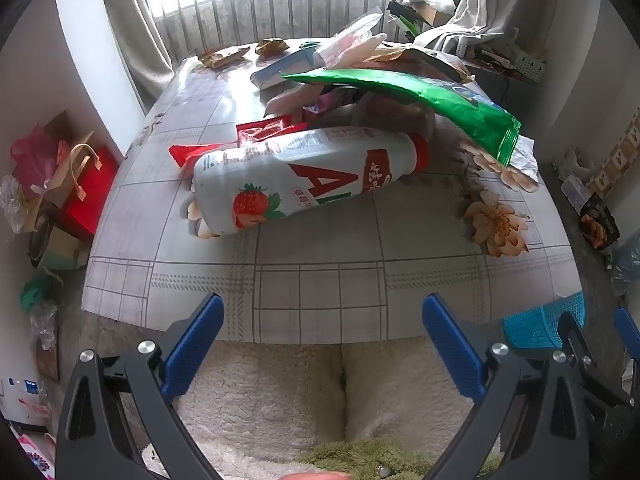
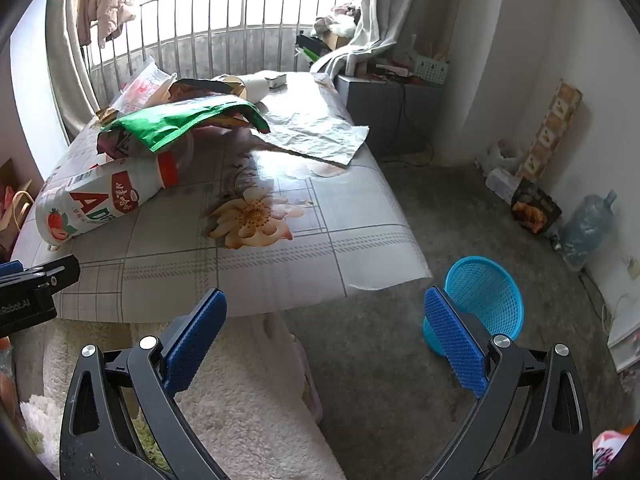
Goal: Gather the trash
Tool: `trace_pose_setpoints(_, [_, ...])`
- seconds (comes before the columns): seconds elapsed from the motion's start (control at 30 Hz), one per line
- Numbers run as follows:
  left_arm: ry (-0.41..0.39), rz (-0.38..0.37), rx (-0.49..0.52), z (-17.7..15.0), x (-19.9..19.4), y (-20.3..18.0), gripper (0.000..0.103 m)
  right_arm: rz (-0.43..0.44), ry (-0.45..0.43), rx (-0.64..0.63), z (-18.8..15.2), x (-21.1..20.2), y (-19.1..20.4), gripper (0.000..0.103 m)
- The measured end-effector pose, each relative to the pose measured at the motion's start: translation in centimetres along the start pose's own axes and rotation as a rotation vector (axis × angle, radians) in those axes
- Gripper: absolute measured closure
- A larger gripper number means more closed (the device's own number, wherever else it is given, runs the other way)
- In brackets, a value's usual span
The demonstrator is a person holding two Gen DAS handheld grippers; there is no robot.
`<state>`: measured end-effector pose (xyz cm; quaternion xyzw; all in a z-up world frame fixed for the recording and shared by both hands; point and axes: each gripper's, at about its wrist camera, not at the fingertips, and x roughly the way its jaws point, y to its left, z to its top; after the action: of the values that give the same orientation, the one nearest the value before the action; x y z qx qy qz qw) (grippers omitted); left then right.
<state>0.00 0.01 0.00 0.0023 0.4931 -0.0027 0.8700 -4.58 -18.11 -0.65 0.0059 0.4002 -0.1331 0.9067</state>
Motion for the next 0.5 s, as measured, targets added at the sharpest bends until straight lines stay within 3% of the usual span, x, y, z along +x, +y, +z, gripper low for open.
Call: trace_pose_setpoints(0.5, [-0.001,-0.011,-0.001,-0.46,0.3,0.05,0.006,0.003,-0.001,0.001,-0.04,-0.05,0.39,0.008])
